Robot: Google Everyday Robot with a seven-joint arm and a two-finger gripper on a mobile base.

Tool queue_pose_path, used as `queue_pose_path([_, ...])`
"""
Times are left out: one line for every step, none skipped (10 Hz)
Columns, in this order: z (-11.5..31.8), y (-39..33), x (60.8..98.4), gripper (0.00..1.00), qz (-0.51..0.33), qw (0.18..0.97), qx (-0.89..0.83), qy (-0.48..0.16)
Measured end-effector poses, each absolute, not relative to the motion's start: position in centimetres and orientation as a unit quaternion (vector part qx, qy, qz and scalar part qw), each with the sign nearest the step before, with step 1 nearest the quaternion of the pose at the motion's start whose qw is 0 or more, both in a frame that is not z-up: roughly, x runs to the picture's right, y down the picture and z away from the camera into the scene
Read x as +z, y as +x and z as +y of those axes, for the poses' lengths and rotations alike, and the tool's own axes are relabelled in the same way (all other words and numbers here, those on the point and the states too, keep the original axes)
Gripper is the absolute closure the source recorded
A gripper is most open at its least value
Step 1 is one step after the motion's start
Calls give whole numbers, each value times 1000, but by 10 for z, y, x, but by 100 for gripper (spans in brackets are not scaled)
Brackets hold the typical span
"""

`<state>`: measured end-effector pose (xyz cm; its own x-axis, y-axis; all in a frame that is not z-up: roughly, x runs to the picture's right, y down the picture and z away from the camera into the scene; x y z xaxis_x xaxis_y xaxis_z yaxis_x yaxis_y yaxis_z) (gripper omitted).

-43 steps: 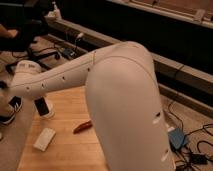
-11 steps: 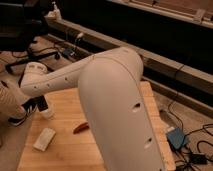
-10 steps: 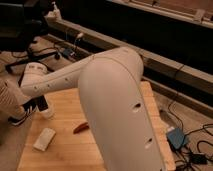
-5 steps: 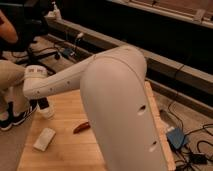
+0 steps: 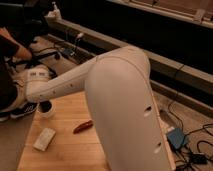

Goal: Place the eraser in the ceramic cup

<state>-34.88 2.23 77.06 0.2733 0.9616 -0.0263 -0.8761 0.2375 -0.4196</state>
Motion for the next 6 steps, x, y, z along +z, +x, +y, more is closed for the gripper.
queue_pose_path([23, -349, 771, 20, -119, 777, 591, -180])
queue_pose_path([26, -350, 769, 20, -117, 776, 592, -186])
queue_pose_path([32, -351, 768, 20, -112, 774, 591, -197])
queue_pose_path([39, -350, 765, 20, -104, 770, 592, -215])
queue_pose_path([46, -348, 761, 20, -96, 764, 594, -234])
queue_pose_path([52, -345, 759, 20, -89, 759, 596, -248])
